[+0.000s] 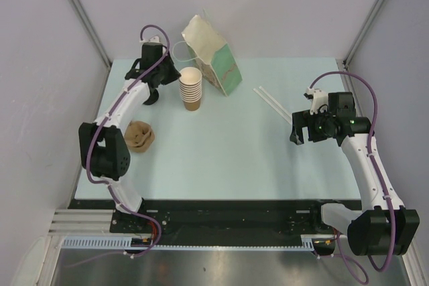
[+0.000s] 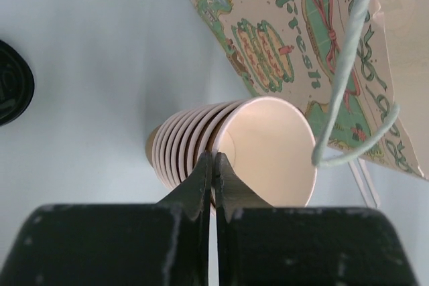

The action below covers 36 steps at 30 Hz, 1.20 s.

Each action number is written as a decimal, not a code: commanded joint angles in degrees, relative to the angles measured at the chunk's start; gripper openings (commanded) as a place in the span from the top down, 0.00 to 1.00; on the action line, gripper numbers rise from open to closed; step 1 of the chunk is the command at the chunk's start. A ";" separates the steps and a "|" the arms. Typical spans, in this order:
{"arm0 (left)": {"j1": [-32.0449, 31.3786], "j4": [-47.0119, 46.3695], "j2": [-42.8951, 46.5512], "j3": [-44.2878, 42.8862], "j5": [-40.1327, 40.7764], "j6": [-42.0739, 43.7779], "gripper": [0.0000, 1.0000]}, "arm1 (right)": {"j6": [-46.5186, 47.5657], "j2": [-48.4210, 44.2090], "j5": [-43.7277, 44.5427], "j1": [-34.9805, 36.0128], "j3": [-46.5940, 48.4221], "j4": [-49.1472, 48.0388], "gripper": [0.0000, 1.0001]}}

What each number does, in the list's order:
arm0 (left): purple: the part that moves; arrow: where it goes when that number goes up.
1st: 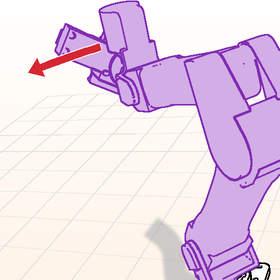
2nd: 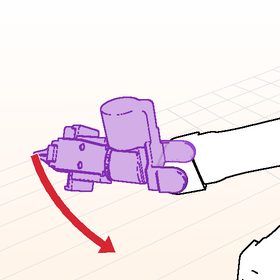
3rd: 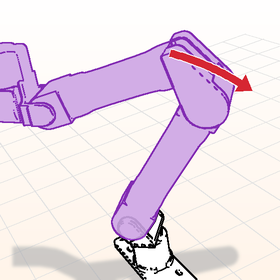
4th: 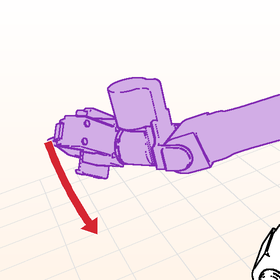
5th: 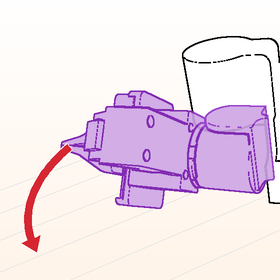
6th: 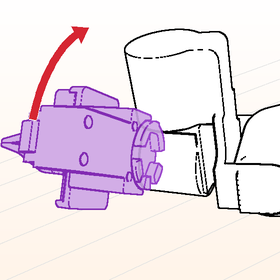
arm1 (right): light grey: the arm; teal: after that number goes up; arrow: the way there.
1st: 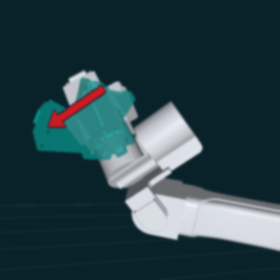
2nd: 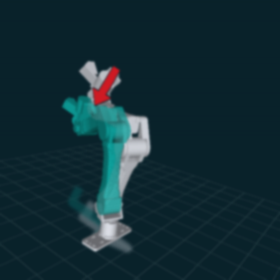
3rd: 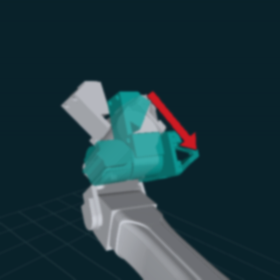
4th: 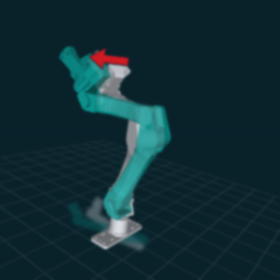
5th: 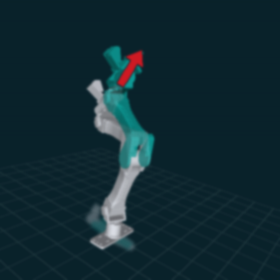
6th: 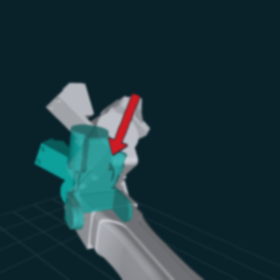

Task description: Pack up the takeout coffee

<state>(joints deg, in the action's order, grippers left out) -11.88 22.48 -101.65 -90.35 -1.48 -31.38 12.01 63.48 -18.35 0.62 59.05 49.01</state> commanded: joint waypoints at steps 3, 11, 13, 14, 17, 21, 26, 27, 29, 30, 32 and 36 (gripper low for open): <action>-0.16 2.65 6.28 -0.88 0.16 0.35 1.00 | -0.85 -0.47 -0.28 -0.18 1.77 -0.68 0.00; 2.03 4.68 9.27 1.83 -2.91 0.35 1.00 | -0.94 -0.82 -0.55 -0.18 1.86 -0.59 0.00; 2.82 4.33 10.06 2.89 -4.76 0.26 1.00 | -0.85 -0.91 -0.81 -0.18 1.86 -0.50 0.00; 3.35 4.07 10.41 4.29 -5.20 0.44 1.00 | -0.76 -0.91 -0.90 -0.18 1.86 -0.41 0.00; 4.67 1.17 12.87 7.72 -7.92 1.23 1.00 | -0.85 -1.08 -1.16 -0.10 1.86 -0.50 0.00; 5.81 1.34 14.10 11.67 -10.47 1.76 1.00 | -0.50 -0.99 -1.95 -0.18 1.86 -0.85 0.00; 8.71 0.37 15.95 11.42 -17.50 0.87 1.00 | 0.20 -0.13 -6.08 1.22 4.40 -0.68 0.00; 8.72 0.37 16.47 11.59 -18.21 1.83 1.00 | 0.12 0.84 -6.69 1.83 6.85 -0.07 0.00; 8.72 0.20 17.88 12.73 -18.91 2.28 1.00 | 0.38 2.43 -7.75 4.20 8.62 -0.32 0.00; 8.72 0.20 18.15 13.17 -18.57 3.24 1.00 | 0.30 3.57 -7.84 5.26 9.93 -1.02 0.00; 9.06 1.59 18.41 13.35 -17.60 4.48 1.00 | 0.12 4.71 -8.02 7.54 11.08 -1.55 0.00; 9.77 1.43 19.64 15.46 -19.00 5.01 1.00 | -0.06 7.35 -7.67 10.71 13.55 -2.69 0.00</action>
<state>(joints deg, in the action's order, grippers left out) -2.83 25.98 -85.54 -76.40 -17.63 -28.18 12.08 69.06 -24.80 8.73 69.17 48.05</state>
